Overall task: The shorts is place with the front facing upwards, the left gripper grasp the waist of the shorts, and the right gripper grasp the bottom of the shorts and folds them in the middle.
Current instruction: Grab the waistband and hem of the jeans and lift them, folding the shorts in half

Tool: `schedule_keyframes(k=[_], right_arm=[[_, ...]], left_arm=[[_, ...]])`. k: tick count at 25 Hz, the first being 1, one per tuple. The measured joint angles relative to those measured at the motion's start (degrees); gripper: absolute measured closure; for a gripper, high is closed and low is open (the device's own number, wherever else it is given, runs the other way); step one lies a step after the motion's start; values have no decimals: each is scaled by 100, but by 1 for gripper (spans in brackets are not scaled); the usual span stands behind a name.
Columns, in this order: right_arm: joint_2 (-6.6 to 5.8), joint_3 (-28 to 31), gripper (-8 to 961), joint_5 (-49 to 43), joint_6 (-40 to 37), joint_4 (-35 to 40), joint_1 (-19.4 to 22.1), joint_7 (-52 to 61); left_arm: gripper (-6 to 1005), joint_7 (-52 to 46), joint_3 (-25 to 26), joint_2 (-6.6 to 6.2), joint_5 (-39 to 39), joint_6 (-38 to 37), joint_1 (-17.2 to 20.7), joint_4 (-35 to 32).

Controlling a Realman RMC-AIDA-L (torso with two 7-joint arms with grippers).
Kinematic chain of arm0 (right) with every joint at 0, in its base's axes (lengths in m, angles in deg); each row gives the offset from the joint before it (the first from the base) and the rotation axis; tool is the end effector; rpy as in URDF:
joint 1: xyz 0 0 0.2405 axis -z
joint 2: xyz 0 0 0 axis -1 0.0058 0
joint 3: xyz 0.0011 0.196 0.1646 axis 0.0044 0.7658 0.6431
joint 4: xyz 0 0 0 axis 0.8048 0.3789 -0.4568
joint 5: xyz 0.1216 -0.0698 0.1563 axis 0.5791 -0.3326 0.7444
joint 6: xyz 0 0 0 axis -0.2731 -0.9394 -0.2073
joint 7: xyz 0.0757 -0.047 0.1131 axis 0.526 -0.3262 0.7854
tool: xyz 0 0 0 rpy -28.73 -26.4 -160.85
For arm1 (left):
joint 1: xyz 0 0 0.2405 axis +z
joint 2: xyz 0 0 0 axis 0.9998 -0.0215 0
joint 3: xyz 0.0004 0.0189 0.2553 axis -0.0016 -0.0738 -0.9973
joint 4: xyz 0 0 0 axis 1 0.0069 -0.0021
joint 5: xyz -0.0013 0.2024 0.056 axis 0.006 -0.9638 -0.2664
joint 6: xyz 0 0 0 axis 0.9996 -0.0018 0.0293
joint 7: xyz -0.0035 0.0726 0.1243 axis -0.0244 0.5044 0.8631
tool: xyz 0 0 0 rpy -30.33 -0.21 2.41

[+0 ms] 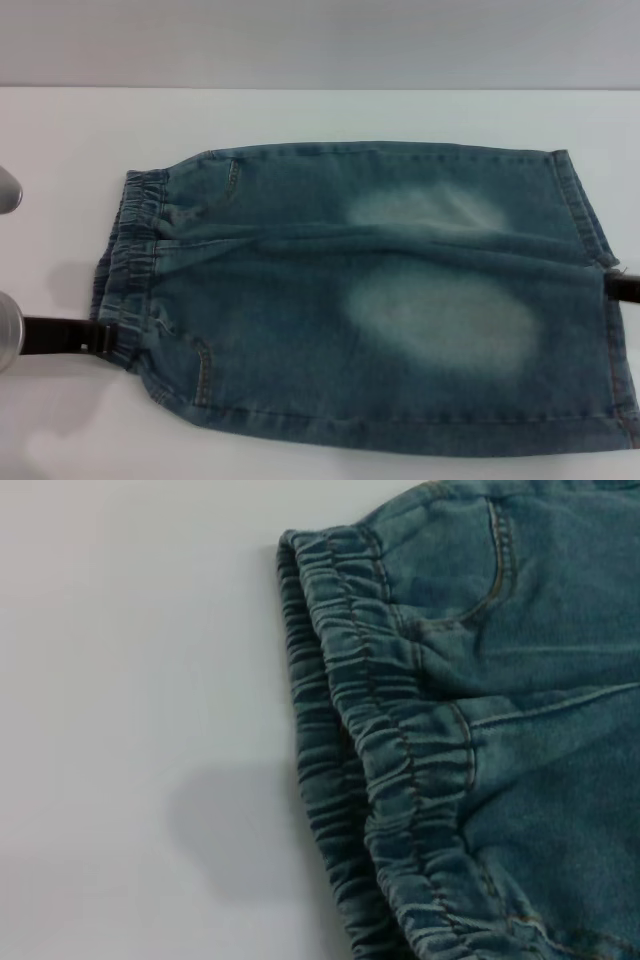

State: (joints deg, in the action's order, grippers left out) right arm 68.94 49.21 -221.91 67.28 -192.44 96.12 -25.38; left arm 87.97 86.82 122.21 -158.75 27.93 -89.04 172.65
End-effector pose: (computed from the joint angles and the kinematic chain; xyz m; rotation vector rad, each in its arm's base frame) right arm 0.2274 0.2589 0.0564 -1.8885 1.2514 -0.0924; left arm -0.2497 0.2708 0.0204 -1.9726 -1.3806 0.2081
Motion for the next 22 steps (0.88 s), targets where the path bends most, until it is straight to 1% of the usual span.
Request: schedule_keyframes(k=[8,14,22], right_arm=[[0,-195,227,0,178,28,31,135],[5,-251,226,-48,187,127,89,182],[0,-301,226,-72,325,274,103,213]], left_arm=[[916,0,-3,6,0,-13,-20,34],[973,0,14,1,0,9,-38,68],[975,0,39,-3,-9,-19,-67,24]])
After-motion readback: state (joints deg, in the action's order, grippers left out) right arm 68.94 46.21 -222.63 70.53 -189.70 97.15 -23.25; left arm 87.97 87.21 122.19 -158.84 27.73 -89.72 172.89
